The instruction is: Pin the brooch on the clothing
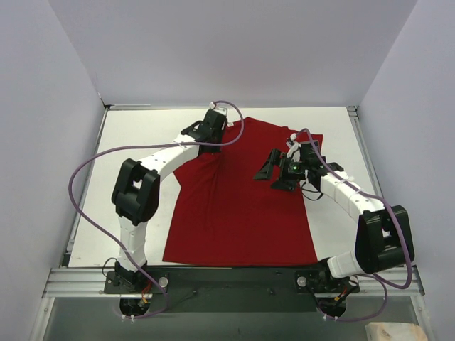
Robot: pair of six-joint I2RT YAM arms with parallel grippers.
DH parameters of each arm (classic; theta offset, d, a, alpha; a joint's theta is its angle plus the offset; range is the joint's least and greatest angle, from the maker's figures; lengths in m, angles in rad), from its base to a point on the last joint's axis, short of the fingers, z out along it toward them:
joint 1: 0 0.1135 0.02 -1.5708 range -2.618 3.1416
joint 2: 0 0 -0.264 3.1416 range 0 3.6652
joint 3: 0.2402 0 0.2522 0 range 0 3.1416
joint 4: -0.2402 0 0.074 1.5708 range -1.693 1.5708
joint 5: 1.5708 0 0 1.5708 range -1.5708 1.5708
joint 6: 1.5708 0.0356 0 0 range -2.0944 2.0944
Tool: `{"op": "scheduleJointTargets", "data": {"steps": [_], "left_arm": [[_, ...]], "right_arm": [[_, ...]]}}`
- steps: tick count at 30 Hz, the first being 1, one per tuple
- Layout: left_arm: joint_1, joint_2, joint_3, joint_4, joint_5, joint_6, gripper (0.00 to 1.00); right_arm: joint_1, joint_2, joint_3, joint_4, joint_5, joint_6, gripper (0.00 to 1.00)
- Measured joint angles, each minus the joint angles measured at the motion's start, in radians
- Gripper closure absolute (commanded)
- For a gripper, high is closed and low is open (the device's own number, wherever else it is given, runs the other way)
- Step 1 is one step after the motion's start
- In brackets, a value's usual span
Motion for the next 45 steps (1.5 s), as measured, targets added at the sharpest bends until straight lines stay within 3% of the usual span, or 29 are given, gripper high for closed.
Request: {"op": "scheduleJointTargets", "data": {"steps": [14, 24, 35, 45], "left_arm": [[-0.079, 0.233, 0.218, -0.14, -0.226, 0.088, 1.0], [-0.097, 0.315, 0.309, -0.218, -0.319, 0.094, 1.0], [-0.141, 0.404, 0.462, -0.295, -0.333, 0.093, 1.0], [-0.136, 0.338, 0.432, -0.286, -0.272, 0.074, 1.0]], "right_arm": [[-0.005, 0.0, 0.0, 0.005, 0.002, 0.008, 0.01], [-0.025, -0.001, -0.005, 0.005, 0.001, 0.007, 0.01], [-0.033, -0.009, -0.015, 0.004, 0.0, 0.006, 0.01], [-0.037, -0.009, -0.015, 0.004, 0.0, 0.006, 0.01]]}}
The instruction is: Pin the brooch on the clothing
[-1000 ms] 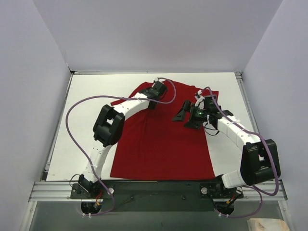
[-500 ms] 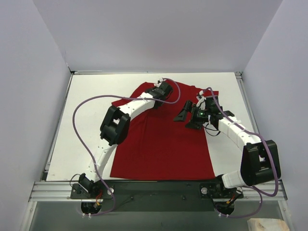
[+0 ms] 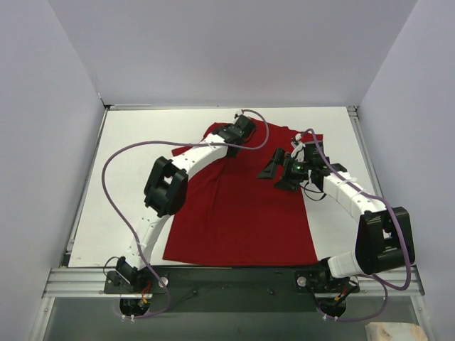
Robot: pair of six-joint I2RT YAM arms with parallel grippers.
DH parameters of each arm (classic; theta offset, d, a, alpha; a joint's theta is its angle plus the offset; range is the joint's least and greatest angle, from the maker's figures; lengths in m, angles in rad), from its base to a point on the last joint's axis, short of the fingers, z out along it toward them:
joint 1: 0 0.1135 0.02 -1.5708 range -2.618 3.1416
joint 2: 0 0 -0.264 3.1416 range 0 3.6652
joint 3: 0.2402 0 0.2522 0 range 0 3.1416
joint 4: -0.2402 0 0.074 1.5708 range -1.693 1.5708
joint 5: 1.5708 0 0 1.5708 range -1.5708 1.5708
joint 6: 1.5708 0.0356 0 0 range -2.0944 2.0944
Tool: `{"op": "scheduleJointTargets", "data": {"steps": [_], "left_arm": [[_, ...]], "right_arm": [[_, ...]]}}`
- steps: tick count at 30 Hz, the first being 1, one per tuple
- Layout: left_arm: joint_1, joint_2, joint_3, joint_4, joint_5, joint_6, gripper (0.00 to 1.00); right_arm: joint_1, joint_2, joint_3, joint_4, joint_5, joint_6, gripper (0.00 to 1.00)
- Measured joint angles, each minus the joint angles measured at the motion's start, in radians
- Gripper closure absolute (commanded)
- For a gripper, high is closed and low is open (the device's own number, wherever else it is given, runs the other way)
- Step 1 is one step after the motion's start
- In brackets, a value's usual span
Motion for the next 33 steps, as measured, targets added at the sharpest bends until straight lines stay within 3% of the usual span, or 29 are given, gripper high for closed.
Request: {"op": "scheduleJointTargets", "data": {"steps": [11, 33], "left_arm": [[0.028, -0.248, -0.169, 0.134, 0.149, -0.02, 1.0], [0.038, -0.579, -0.594, 0.397, 0.46, -0.043, 1.0]], "right_arm": [[0.0, 0.0, -0.005, 0.0, 0.0, 0.0, 0.01], [0.001, -0.008, -0.003, 0.032, -0.003, 0.024, 0.05]]}}
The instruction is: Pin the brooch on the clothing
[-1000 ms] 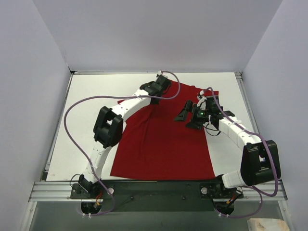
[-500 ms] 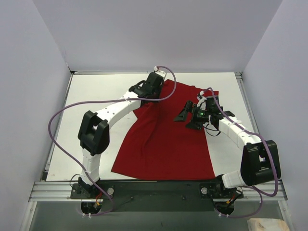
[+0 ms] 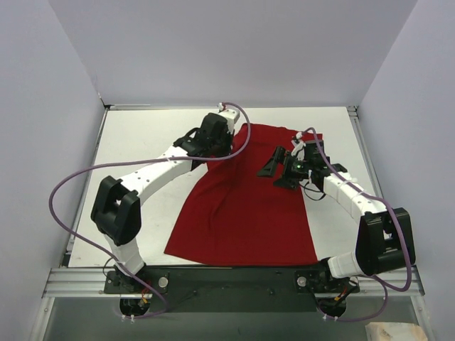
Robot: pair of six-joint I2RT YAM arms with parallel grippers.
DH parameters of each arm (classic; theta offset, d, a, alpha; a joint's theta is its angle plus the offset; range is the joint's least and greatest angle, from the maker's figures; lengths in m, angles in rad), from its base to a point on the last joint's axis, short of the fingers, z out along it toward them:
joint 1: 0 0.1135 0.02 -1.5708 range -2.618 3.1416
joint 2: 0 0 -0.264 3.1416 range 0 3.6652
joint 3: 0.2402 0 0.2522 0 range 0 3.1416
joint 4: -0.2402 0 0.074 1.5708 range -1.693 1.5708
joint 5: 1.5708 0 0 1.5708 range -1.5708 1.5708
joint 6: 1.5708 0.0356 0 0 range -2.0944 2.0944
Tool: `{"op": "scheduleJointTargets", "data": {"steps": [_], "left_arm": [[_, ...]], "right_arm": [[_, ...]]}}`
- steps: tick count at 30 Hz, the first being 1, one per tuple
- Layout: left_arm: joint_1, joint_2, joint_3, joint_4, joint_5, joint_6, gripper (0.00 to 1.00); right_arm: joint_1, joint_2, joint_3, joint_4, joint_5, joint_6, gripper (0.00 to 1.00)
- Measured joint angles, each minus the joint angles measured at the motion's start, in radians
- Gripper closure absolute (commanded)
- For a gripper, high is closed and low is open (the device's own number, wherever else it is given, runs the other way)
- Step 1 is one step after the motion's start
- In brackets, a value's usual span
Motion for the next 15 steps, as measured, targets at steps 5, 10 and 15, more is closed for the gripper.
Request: {"op": "scheduleJointTargets", "data": {"steps": [5, 10, 15], "left_arm": [[0.0, -0.084, -0.07, 0.064, 0.048, -0.017, 1.0], [0.0, -0.14, -0.106, 0.098, 0.101, -0.027, 1.0], [0.0, -0.161, -0.128, 0.127, 0.145, -0.038, 1.0]], "right_arm": [[0.014, 0.005, 0.035, 0.021, -0.002, 0.03, 0.12], [0.065, 0.042, 0.126, 0.043, -0.002, 0.068, 0.18], [0.103, 0.075, 0.18, 0.069, -0.002, 0.105, 0.26]]}}
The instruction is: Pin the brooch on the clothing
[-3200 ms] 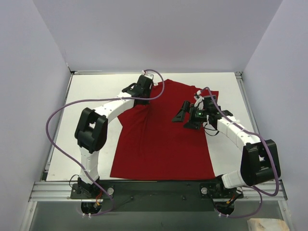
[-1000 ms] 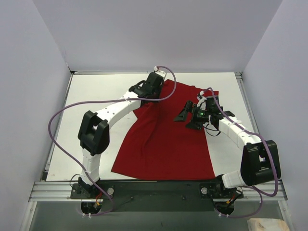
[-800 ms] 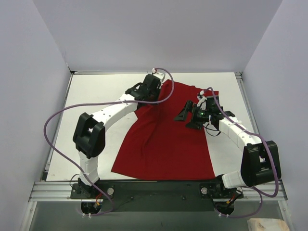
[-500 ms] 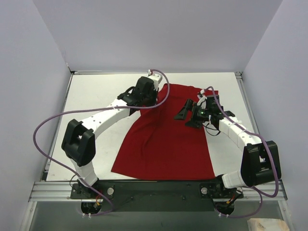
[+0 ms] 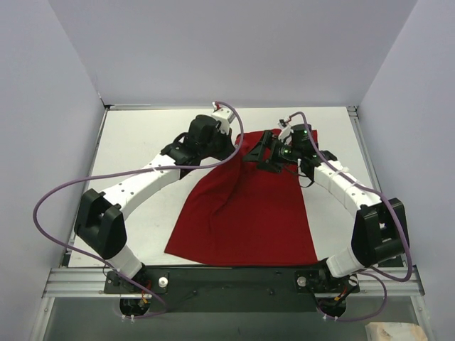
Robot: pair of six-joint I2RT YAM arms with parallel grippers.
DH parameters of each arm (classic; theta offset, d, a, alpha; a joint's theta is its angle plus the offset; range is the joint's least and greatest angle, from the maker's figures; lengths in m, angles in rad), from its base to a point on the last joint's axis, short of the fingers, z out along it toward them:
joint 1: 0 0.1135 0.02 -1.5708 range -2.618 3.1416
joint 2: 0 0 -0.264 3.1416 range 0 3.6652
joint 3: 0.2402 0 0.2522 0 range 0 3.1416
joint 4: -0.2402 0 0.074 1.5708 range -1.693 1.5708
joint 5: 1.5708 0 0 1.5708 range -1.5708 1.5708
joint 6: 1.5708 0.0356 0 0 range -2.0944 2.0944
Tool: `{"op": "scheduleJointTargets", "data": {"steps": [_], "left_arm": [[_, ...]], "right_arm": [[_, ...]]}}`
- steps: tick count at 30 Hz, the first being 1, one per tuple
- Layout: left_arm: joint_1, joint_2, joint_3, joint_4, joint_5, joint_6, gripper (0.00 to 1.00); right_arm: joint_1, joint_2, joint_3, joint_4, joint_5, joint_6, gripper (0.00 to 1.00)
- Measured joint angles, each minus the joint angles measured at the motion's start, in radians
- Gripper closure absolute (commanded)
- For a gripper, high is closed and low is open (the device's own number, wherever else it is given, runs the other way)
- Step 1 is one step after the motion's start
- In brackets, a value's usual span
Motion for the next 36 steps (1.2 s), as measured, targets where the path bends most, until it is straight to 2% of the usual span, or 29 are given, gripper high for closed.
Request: {"op": "scheduleJointTargets", "data": {"steps": [4, 8, 13, 16, 25, 36], "left_arm": [[-0.001, -0.016, -0.011, 0.004, 0.032, -0.006, 1.0], [-0.001, -0.037, -0.015, 0.004, 0.051, -0.009, 1.0], [-0.001, -0.049, -0.015, 0.005, 0.081, -0.021, 1.0], [-0.001, -0.049, -0.015, 0.006, 0.095, -0.032, 1.0], [-0.001, -0.051, -0.015, 0.015, 0.125, -0.054, 1.0], [-0.001, -0.075, -0.029, 0.065, 0.155, -0.091, 1.0]], "right_arm": [[0.014, 0.02, 0.018, 0.021, 0.0, 0.027, 0.31], [0.018, 0.035, 0.028, 0.031, 0.0, 0.043, 0.41], [0.035, 0.05, 0.044, 0.037, 0.001, 0.043, 0.45], [0.05, 0.058, 0.045, 0.043, 0.0, 0.043, 0.51], [0.068, 0.072, 0.045, 0.061, -0.005, 0.051, 0.79], [0.074, 0.072, 0.044, 0.076, -0.014, 0.055, 0.86]]}}
